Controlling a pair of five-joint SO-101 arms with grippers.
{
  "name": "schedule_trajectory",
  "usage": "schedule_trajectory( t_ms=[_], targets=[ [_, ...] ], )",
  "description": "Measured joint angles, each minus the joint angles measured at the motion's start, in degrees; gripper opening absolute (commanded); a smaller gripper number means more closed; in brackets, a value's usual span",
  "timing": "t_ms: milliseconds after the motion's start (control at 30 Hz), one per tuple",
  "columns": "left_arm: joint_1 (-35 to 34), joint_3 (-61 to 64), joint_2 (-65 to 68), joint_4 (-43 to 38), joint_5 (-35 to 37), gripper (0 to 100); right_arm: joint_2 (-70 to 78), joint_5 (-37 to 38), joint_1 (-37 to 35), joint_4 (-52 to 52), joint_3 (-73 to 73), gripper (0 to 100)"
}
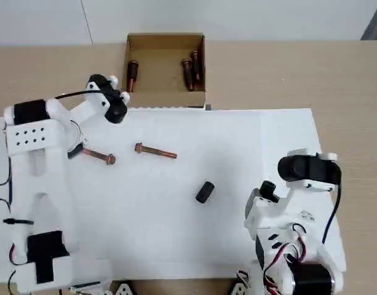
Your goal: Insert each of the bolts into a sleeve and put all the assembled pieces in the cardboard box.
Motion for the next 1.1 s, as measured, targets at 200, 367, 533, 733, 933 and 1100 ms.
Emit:
schedule_trajectory(
  t_ms=[200, 367, 533, 733, 933, 1100],
  targets=[
    [0.3, -2.8, 3.1, 4.2, -9.8, 13, 0.3, 0.0, 0.1, -0.6, 0.4, 0.3],
    [2.5, -2.8, 5.1, 4.6, -12.3, 13, 0.3, 0.0, 0.1, -0.6, 0.4, 0.3],
    [5.5, -2.8, 8.7, 4.6, -13.1, 13, 0.3, 0.0, 0.0, -0.6, 0.4, 0.3],
    [6.2, -2.8, 13.8, -1.0, -13.2, 13, 0.3, 0.0, 0.0, -0.6, 0.4, 0.3],
    [6.2, -2.8, 16.0, -3.3, -13.2, 13, 0.3, 0.0, 0.0, -0.6, 0.4, 0.3],
    [6.2, -2.8, 16.1, -5.5, -13.8, 13, 0.3, 0.0, 0.0, -0.6, 0.4, 0.3]
  ],
)
